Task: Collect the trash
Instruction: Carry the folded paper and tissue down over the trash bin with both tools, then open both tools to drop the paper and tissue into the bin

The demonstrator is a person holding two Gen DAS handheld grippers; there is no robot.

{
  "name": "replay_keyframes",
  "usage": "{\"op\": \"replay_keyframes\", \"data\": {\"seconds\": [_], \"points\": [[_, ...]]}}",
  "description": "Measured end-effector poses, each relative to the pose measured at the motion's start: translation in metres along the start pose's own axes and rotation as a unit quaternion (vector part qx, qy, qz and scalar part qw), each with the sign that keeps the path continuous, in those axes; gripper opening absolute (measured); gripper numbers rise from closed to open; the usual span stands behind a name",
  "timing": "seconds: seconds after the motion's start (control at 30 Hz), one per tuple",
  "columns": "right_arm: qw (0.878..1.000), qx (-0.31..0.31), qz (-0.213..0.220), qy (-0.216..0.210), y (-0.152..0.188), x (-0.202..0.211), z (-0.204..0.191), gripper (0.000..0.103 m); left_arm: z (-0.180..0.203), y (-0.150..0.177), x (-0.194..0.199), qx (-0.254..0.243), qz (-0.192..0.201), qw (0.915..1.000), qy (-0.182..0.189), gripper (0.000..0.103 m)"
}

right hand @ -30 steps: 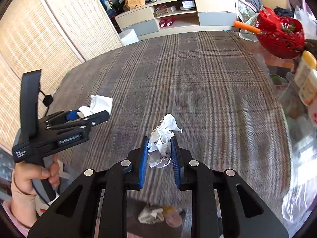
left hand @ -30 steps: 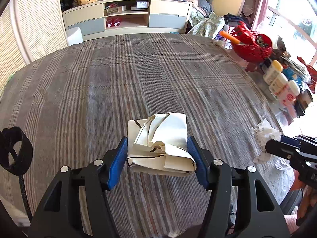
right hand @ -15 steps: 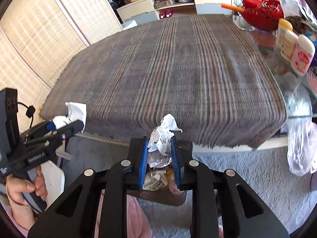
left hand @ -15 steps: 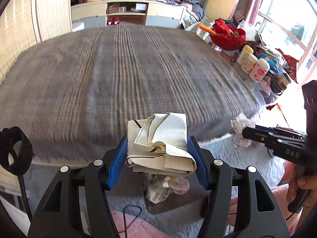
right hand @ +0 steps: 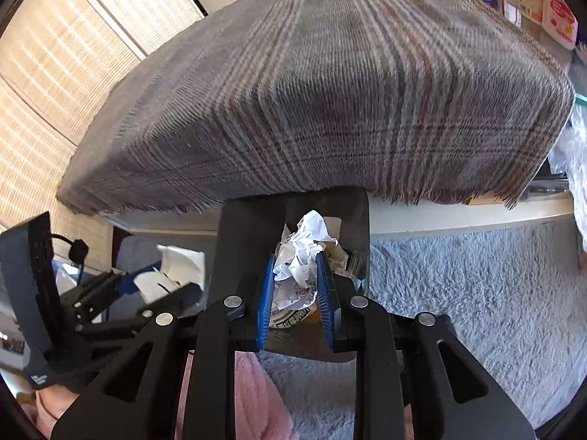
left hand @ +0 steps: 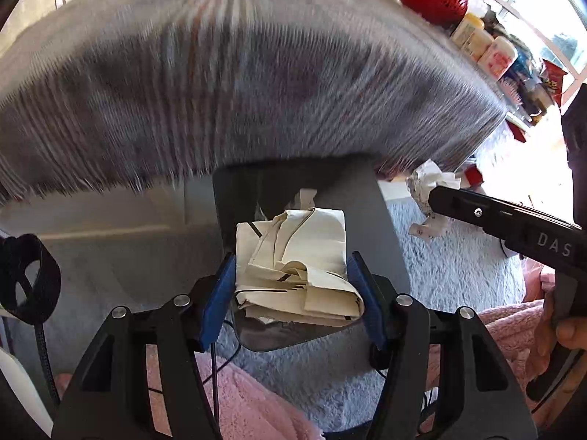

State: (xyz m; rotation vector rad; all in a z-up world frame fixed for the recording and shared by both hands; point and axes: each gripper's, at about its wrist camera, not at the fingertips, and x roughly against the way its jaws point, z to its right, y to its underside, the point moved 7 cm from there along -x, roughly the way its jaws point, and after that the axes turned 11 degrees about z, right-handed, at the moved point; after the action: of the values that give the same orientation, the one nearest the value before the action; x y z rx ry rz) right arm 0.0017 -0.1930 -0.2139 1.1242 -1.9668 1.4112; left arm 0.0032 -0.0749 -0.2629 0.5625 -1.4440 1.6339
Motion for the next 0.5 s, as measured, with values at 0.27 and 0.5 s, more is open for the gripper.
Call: {"op": "replay_keyframes", "data": {"seconds": [0.27,0.5], "points": [[1.0,-0.022,-0.015,-0.006,0.016,-0.03,0.011,0.024,0.0,0.017,-0.041,0.003,-0.036,0.9994,-0.002,0.058],[1.0,-0.027,-0.01,-0.003,0.007,-0.036,0.011,0.026,-0.003,0.018,-0.056,0.006,-0.038,0.9993,-0.005,0.059]]}}
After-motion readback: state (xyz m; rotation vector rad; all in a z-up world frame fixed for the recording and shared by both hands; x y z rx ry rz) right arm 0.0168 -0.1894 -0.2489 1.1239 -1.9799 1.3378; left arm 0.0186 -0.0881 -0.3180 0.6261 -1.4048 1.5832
